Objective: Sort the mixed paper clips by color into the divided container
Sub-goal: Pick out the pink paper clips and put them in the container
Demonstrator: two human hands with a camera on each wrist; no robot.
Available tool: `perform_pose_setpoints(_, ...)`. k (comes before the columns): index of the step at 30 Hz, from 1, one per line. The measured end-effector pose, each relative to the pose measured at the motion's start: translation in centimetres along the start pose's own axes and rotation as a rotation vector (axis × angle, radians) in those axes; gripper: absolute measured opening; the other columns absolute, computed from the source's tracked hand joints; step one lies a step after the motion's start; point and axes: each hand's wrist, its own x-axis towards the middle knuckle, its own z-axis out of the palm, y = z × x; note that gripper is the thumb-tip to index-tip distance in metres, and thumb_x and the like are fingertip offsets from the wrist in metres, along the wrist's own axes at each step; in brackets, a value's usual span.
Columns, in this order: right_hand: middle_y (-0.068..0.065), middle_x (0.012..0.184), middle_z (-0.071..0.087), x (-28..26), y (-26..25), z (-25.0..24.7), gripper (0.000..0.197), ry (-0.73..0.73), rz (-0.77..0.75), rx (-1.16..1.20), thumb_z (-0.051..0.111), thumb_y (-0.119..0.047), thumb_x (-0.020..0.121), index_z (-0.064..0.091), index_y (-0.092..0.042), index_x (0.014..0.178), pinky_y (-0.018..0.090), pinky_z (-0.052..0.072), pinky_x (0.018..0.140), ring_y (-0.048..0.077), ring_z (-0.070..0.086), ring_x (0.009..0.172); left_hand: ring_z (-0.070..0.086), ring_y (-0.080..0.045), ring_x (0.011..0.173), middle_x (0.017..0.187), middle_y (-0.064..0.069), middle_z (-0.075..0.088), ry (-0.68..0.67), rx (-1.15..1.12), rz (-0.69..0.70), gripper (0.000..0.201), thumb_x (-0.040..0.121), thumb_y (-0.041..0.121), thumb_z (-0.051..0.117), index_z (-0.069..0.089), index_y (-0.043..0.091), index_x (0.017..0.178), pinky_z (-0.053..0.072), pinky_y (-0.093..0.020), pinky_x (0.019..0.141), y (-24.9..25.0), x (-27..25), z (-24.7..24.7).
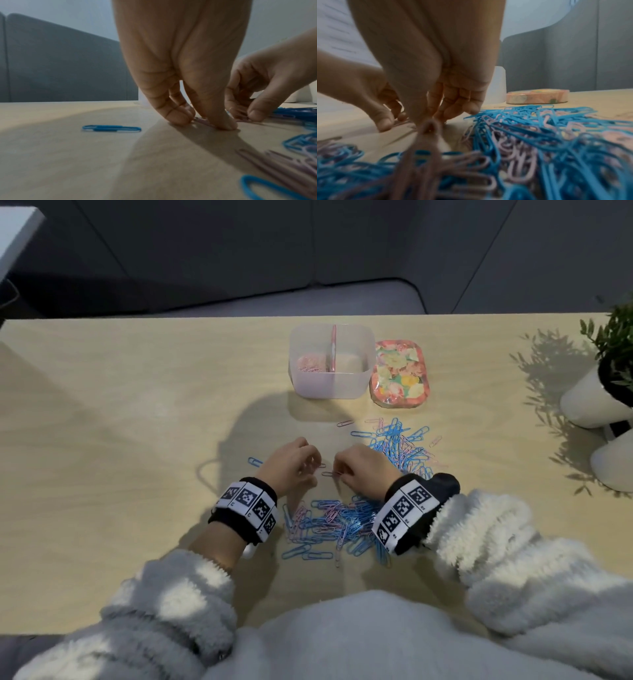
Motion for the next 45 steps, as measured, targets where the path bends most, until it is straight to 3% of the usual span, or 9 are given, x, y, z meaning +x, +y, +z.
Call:
perform_pose_setpoints(5,0.012,0.108,0.050,0.5,0.1,0.5,0.011,-0.029,0.017,0.018,0.056,-0.009,0.085,0.062,-0.006,0.094,0.034,0.042,0.083,0.026,0.047,0.106,0.053,-0.028,0.096,0.103,-0.014,0.055,-0.059,0.086,0.007,0.021,0.081,0.020,0.065,0.062,0.003,0.093,0.039,-0.033,0.078,0.3,0.8,-0.4)
perform_pose_setpoints(10,0.011,0.101,0.060,1.2,0.8,-0.4,0.013,0.065,0.086,0.165,0.049,-0.006,0.085,0.057,-0.011,0.093,0.038,0.044,0.081,0.029,0.056,0.097,0.049,-0.029,0.101,0.104,-0.015,0.056,-0.007,0.143,-0.019,0.025,0.085,0.026,0.061,0.059,0.003,0.093,0.039,-0.037,0.079,-0.1,0.8,0.1)
perform_pose_setpoints(15,0.014,0.112,0.063,4.6,2.1,-2.8,0.035,0.200,0.147,0.113,0.048,-0.003,0.086,0.059,-0.011,0.119,0.041,0.048,0.088,0.032,0.056,0.107,0.057,-0.027,0.094,0.100,-0.010,0.064,0.058,0.053,-0.042,0.019,0.087,0.023,0.057,0.057,0.007,0.098,0.040,-0.032,0.074,0.1,0.3,0.1)
perform_pose_setpoints(18,0.015,0.105,0.064,6.0,2.7,-2.6,0.028,0.187,0.156,0.034,0.052,-0.002,0.083,0.067,-0.015,0.103,0.038,0.049,0.081,0.033,0.058,0.101,0.057,-0.024,0.096,0.103,-0.008,0.064,0.087,-0.058,-0.038,0.025,0.090,0.023,0.055,0.056,0.010,0.111,0.042,-0.032,0.082,0.6,0.2,0.1)
perform_pose_setpoints(21,0.016,0.099,0.063,6.2,2.6,-2.7,0.019,0.174,0.156,0.031,0.054,0.001,0.080,0.069,-0.010,0.085,0.040,0.051,0.082,0.032,0.058,0.098,0.057,-0.024,0.094,0.102,-0.009,0.063,0.067,-0.060,-0.026,0.022,0.089,0.023,0.056,0.059,0.011,0.107,0.043,-0.032,0.080,1.5,0.5,0.7)
perform_pose_setpoints(28,0.014,0.104,0.061,5.4,2.2,-2.9,0.013,0.050,0.120,-0.018,0.054,-0.002,0.082,0.059,-0.014,0.084,0.036,0.049,0.076,0.031,0.059,0.091,0.053,-0.032,0.103,0.110,-0.016,0.055,-0.011,0.157,-0.047,0.021,0.087,0.018,0.056,0.058,0.002,0.101,0.041,-0.038,0.084,2.7,1.6,1.9)
perform_pose_setpoints(35,0.004,0.082,0.060,7.5,-2.7,-9.5,0.010,0.465,-0.017,0.383,0.051,-0.003,0.085,0.058,-0.008,0.082,0.035,0.047,0.076,0.021,0.055,0.080,0.052,-0.032,0.107,0.114,-0.018,0.056,-0.029,0.321,0.052,0.020,0.093,0.006,0.039,0.047,0.000,0.110,0.040,-0.039,0.087,2.5,1.2,2.0)
perform_pose_setpoints(42,0.013,0.109,0.065,10.3,-2.4,-11.7,0.025,0.400,0.095,0.342,0.048,-0.006,0.090,0.064,-0.003,0.109,0.033,0.044,0.096,0.027,0.059,0.101,0.056,-0.031,0.087,0.096,-0.016,0.062,0.305,-0.012,0.060,0.008,0.089,0.005,0.051,0.056,0.003,0.094,0.045,-0.041,0.076,1.6,2.3,-3.6)
perform_pose_setpoints(45,0.014,0.114,0.067,8.9,-1.6,-11.2,0.028,0.488,0.074,0.378,0.045,-0.007,0.091,0.066,-0.002,0.108,0.031,0.044,0.097,0.025,0.060,0.107,0.056,-0.032,0.089,0.098,-0.018,0.063,0.438,-0.003,0.041,0.011,0.088,0.007,0.050,0.058,0.003,0.094,0.042,-0.042,0.078,1.5,4.9,-7.4)
